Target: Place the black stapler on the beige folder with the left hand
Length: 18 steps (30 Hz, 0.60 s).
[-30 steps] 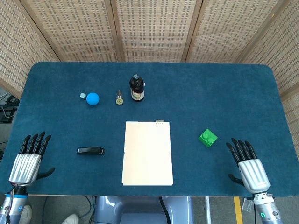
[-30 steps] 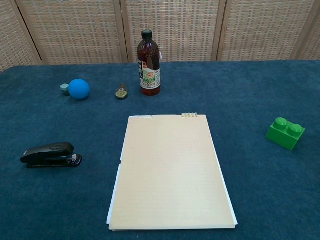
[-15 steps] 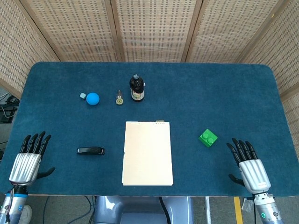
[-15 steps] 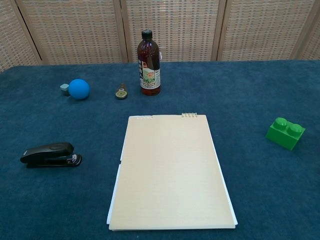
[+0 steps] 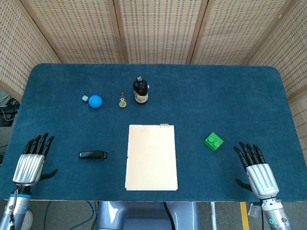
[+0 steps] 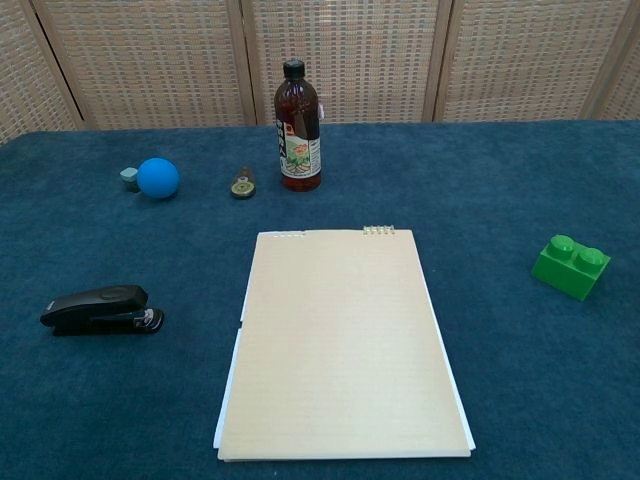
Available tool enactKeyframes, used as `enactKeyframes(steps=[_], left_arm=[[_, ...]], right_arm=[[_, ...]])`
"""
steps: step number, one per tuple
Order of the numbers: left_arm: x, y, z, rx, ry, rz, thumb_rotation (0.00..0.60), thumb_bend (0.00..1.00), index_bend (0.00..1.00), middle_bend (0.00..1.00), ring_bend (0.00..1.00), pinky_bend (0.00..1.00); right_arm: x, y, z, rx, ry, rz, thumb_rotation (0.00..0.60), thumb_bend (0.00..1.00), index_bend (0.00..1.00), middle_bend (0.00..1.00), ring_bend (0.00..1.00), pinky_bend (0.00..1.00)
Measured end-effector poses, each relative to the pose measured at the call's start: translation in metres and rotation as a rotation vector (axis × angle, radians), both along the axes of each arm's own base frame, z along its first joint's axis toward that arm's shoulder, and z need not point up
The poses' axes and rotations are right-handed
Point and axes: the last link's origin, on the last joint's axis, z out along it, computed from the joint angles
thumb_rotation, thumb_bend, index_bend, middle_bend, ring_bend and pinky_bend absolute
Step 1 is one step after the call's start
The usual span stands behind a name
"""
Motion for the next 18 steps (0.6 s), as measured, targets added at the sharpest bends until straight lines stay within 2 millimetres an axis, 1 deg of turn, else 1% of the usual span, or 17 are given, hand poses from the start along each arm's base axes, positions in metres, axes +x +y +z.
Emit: enactKeyframes(steps=[5,7,12,15,18], left_arm=[[0.002,0.023,-0.016,-0.033,0.008,-0.004,0.600,0.15,0.17,0.02,0.13,0.22],[0.004,0.030,-0.022,-0.053,0.010,-0.002,0.600,0.15,0.19,0.04,0.14,0.22],[0.011,0.050,-0.046,-0.122,0.023,-0.006,0.600,0.16,0.24,0.06,0.15,0.23],[0.018,0.057,-0.059,-0.148,0.028,-0.014,0.600,0.16,0.26,0.08,0.16,0.25],[0.026,0.061,-0.071,-0.170,0.030,-0.026,0.600,0.16,0.27,0.09,0.16,0.25]], right_arm=[[0.001,0.001,0.000,-0.003,-0.001,0.004,0.600,0.13,0.00,0.00,0.00,0.00],[0.001,0.001,0.001,-0.004,-0.004,0.004,0.600,0.13,0.00,0.00,0.00,0.00],[0.001,0.000,0.002,-0.005,-0.008,0.003,0.600,0.13,0.00,0.00,0.00,0.00],[0.001,0.000,0.003,-0.008,-0.011,0.004,0.600,0.13,0.00,0.00,0.00,0.00],[0.001,0.000,0.004,-0.010,-0.015,0.003,0.600,0.13,0.00,0.00,0.00,0.00]])
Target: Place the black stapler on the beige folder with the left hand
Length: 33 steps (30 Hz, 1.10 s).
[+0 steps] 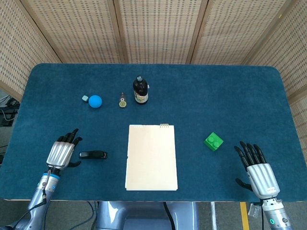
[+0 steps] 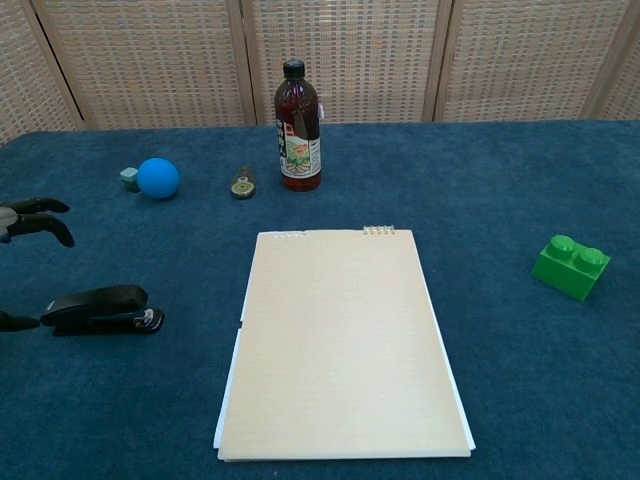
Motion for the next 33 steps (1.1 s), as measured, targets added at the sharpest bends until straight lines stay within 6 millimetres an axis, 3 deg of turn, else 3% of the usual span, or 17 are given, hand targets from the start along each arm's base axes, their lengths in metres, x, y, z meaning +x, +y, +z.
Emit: enactKeyframes(steps=[6,14,17,21,24,33], left_arm=[[0.016,0.005,-0.023,-0.038,0.005,-0.011,0.600,0.18,0.29,0.10,0.17,0.26],[0.027,0.012,-0.045,-0.066,0.016,-0.007,0.600,0.30,0.37,0.15,0.21,0.30],[0.029,0.014,-0.051,-0.071,0.022,-0.010,0.600,0.45,0.48,0.24,0.28,0.36],[0.032,0.014,-0.061,-0.070,0.032,-0.022,0.600,0.63,0.73,0.46,0.47,0.50],[0.034,0.015,-0.069,-0.058,0.041,-0.047,0.600,0.65,0.82,0.54,0.53,0.54],[0.057,0.024,-0.066,-0.022,-0.027,-0.173,0.600,0.65,0.84,0.55,0.55,0.56]], right_arm=[[0.000,0.000,0.001,-0.001,-0.008,0.003,0.600,0.13,0.00,0.00,0.00,0.00],[0.000,0.000,0.002,-0.002,-0.016,0.004,0.600,0.13,0.00,0.00,0.00,0.00],[0.000,0.000,0.002,-0.001,-0.017,0.003,0.600,0.13,0.00,0.00,0.00,0.00],[0.000,0.000,0.003,-0.003,-0.021,0.006,0.600,0.13,0.00,0.00,0.00,0.00],[0.000,-0.001,0.003,-0.004,-0.022,0.005,0.600,0.13,0.00,0.00,0.00,0.00],[-0.001,-0.001,0.005,-0.008,-0.028,0.003,0.600,0.13,0.00,0.00,0.00,0.00]])
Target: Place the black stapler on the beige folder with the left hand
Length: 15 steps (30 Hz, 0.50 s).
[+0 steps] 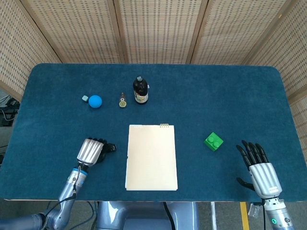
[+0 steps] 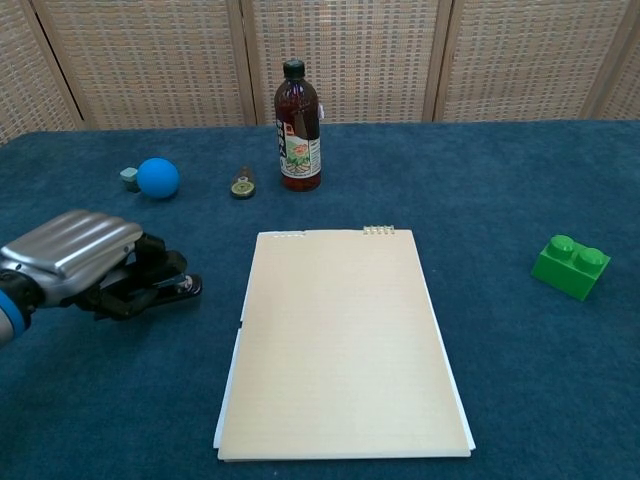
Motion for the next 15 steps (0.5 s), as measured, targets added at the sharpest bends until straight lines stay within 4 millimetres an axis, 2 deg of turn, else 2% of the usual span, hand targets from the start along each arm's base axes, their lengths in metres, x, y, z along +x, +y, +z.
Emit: enactKeyframes(steps=[8,15], left_arm=[[0.047,0.017,0.010,-0.015,-0.015,-0.132,0.600,0.65,0.83,0.55,0.55,0.54],[0.082,0.022,-0.008,-0.036,0.037,-0.211,0.600,0.64,0.81,0.53,0.55,0.53]], right_arm=[[-0.001,-0.001,0.003,-0.004,-0.017,-0.009,0.600,0.13,0.00,0.00,0.00,0.00],[-0.004,-0.004,0.004,0.004,-0.033,-0.020,0.600,0.13,0.00,0.00,0.00,0.00]])
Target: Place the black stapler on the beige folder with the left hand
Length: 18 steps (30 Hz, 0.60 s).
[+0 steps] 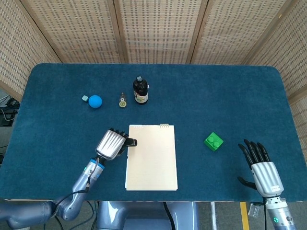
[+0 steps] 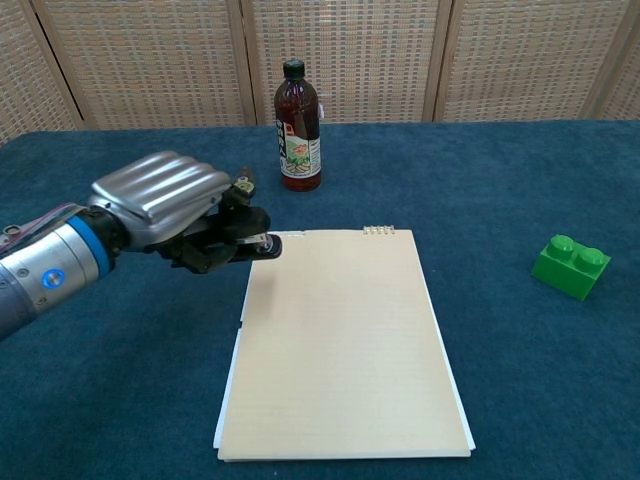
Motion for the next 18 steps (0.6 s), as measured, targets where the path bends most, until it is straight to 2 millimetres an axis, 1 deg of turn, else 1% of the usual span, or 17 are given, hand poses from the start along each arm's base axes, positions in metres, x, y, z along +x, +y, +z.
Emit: enactKeyframes(steps=[5,8,11,13,15,18], left_arm=[[0.020,-0.006,-0.026,-0.029,0.023,-0.029,0.600,0.63,0.77,0.50,0.53,0.51],[0.026,-0.010,-0.040,-0.037,0.054,-0.044,0.600,0.60,0.74,0.46,0.49,0.48],[0.028,-0.013,-0.049,-0.035,0.086,-0.062,0.600,0.57,0.71,0.42,0.46,0.45],[0.031,-0.016,-0.053,-0.035,0.089,-0.067,0.600,0.52,0.67,0.39,0.42,0.42],[0.034,-0.019,-0.058,-0.035,0.083,-0.070,0.600,0.47,0.61,0.33,0.37,0.37],[0.038,-0.022,-0.061,-0.031,0.078,-0.083,0.600,0.46,0.58,0.30,0.34,0.35]], right_arm=[[-0.001,-0.001,0.003,-0.001,-0.022,-0.005,0.600,0.13,0.00,0.00,0.00,0.00],[-0.001,-0.001,0.005,0.000,-0.029,-0.006,0.600,0.13,0.00,0.00,0.00,0.00],[-0.001,-0.001,0.006,0.000,-0.033,-0.006,0.600,0.13,0.00,0.00,0.00,0.00],[-0.001,-0.001,0.006,0.001,-0.035,-0.005,0.600,0.13,0.00,0.00,0.00,0.00],[-0.001,0.000,0.005,0.004,-0.033,-0.003,0.600,0.13,0.00,0.00,0.00,0.00],[0.000,0.000,0.003,0.010,-0.030,-0.002,0.600,0.13,0.00,0.00,0.00,0.00]])
